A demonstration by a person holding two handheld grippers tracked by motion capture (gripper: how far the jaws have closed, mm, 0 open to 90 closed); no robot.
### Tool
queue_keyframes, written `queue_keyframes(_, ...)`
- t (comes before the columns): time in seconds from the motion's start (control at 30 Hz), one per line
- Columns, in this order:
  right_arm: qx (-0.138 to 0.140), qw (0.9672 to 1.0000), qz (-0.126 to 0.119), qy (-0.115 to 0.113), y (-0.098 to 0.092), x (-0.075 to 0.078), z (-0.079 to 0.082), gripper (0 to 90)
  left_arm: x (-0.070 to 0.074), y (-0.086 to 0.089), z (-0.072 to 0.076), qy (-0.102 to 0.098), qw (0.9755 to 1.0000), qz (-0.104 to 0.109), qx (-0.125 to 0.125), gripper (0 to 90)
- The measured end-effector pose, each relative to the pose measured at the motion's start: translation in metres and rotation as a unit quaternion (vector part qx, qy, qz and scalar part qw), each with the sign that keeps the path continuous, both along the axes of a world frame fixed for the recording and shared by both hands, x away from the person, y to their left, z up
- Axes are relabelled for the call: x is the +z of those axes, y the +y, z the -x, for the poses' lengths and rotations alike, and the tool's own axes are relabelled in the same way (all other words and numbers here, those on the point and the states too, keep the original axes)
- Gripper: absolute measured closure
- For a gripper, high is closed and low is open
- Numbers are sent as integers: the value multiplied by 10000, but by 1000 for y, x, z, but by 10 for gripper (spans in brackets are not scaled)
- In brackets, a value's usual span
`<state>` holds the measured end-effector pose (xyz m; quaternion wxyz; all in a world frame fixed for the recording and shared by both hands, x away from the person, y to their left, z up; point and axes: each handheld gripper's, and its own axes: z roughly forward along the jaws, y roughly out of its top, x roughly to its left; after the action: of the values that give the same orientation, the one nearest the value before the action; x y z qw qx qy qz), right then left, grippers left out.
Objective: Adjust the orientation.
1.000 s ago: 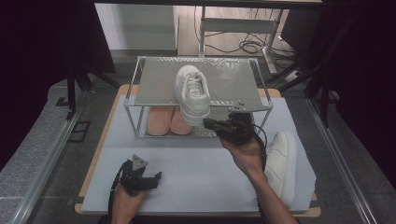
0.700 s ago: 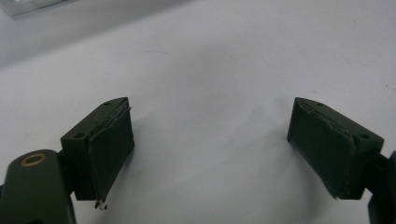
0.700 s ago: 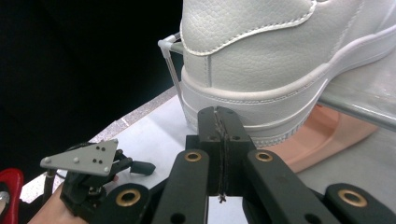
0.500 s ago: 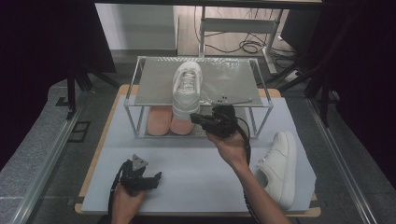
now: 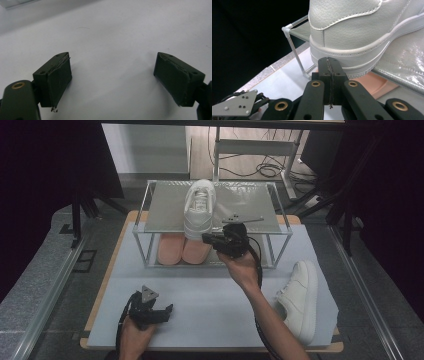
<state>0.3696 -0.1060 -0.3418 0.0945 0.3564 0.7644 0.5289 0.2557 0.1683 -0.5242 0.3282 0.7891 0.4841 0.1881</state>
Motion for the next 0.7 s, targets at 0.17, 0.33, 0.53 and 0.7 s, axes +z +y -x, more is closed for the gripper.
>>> queue_keyframes(0.17,-54,10000,39,-47,2,1,-3,895,0,0,0,1,10000,2,1,147)
queue_keyframes(0.33,-49,10000,54,-37,4,0,-3,895,0,0,0,2,10000,2,1,146)
queue_keyframes(0.53,-62,10000,53,-18,4,0,-2,892,0,0,0,1,10000,1,2,146)
queue_keyframes(0.7,-42,10000,47,8,7,0,-2,885,0,0,0,2,10000,0,0,146)
